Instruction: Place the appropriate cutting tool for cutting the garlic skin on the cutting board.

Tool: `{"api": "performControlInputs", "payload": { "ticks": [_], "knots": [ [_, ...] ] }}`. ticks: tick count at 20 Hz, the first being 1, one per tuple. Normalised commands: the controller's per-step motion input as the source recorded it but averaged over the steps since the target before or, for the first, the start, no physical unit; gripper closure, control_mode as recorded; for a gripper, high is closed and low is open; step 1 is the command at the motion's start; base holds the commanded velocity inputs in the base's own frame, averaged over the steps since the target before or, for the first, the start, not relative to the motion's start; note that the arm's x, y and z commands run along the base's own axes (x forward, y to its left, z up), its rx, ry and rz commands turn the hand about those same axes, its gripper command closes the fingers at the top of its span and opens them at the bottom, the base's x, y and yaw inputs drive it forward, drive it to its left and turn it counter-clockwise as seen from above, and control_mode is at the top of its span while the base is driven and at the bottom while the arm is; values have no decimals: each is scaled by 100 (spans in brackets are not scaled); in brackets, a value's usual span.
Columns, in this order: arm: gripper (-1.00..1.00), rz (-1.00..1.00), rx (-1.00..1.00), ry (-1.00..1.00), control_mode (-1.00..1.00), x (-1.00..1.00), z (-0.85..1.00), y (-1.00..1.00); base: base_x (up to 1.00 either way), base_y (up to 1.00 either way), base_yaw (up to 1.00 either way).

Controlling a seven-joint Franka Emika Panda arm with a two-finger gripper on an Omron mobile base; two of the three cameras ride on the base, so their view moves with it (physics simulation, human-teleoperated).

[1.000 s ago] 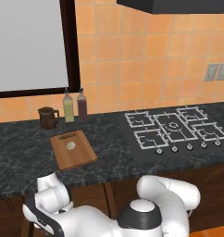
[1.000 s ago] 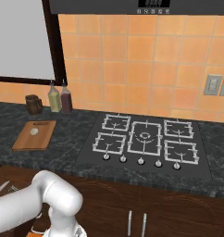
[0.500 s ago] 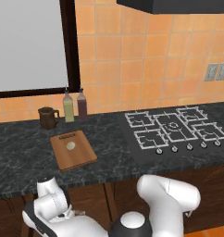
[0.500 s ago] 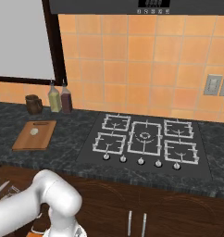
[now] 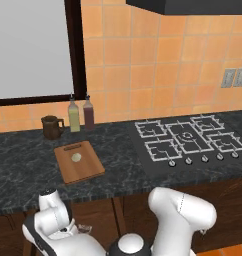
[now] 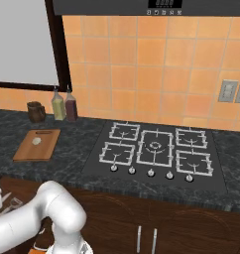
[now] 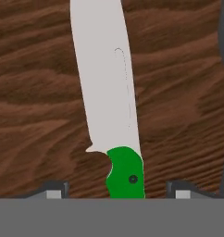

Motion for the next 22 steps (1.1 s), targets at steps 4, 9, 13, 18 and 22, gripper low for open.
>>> {"api": "performControlInputs", "payload": {
  "ticks": [4, 9, 13, 18, 22],
  "knots": [
    [100, 0, 0, -13, -100, -26, -27, 1, 0, 0, 0],
    [100, -11, 0, -26, -100, -34, 2, 0, 0, 0, 0],
    [100, -22, -1, -23, -100, -59, 75, -10, 0, 0, 0],
    [100, -28, -2, -5, -100, -48, 100, -22, 0, 0, 0],
    [100, -31, -5, 0, -100, -50, 100, -24, 0, 0, 0]
  ]
}}
